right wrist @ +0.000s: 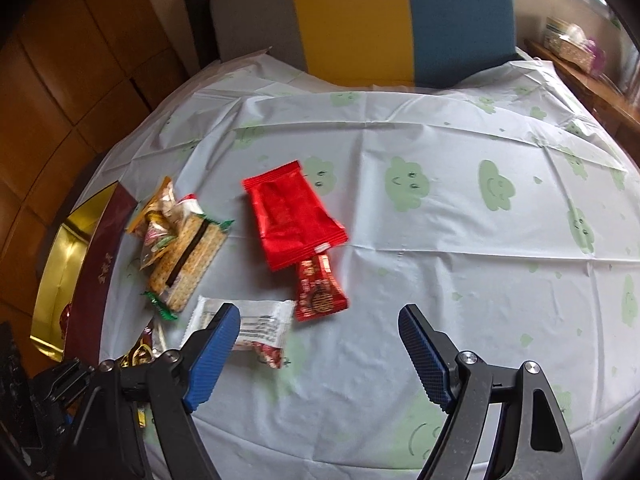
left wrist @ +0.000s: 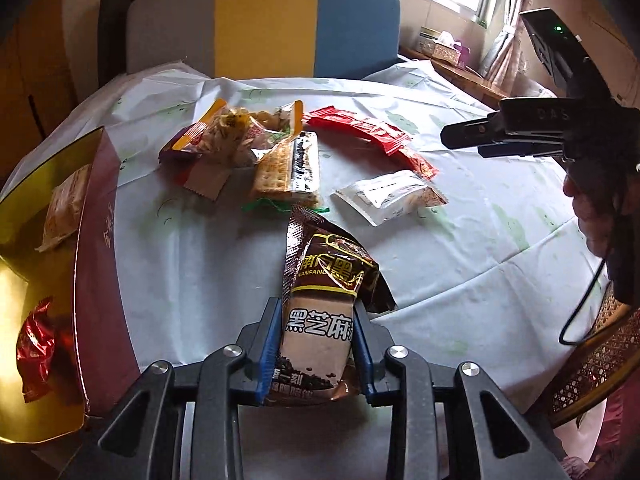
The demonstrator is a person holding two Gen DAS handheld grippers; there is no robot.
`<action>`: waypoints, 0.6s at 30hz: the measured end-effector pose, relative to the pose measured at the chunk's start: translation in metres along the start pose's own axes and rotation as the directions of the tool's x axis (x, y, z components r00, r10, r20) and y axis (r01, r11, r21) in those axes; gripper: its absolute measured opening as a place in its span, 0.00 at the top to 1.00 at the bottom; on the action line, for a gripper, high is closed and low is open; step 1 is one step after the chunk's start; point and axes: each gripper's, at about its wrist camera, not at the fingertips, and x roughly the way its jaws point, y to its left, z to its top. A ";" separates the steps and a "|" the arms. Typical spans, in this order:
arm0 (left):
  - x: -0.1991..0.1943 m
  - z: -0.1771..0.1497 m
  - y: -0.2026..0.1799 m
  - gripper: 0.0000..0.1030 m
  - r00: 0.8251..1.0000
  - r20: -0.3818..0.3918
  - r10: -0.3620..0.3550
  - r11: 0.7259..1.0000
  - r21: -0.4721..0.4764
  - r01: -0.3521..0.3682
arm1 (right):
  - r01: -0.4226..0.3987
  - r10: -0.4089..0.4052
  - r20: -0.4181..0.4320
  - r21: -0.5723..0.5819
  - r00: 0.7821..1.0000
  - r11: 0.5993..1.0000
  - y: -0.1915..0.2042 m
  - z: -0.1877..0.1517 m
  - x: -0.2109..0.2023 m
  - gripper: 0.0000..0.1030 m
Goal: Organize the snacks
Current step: 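Carry the sesame bag into the tin with the left gripper while the right gripper grasps the nut bag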
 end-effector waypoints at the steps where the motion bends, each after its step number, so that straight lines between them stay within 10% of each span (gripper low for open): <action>1: 0.001 -0.001 0.000 0.68 1.000 0.004 0.002 1.000 -0.002 -0.002 | -0.011 0.011 0.001 -0.012 1.000 1.000 0.006 0.001 0.000 0.21; 12: -0.001 -0.005 0.003 0.68 0.999 0.033 -0.006 1.000 -0.019 0.007 | -0.105 0.103 -0.025 -0.369 0.994 0.924 0.126 0.044 0.025 0.19; 18: -0.002 -0.006 0.007 0.68 0.999 0.040 -0.023 0.999 -0.036 0.024 | -0.057 0.022 -0.071 -0.536 0.997 0.842 0.174 0.063 0.071 0.16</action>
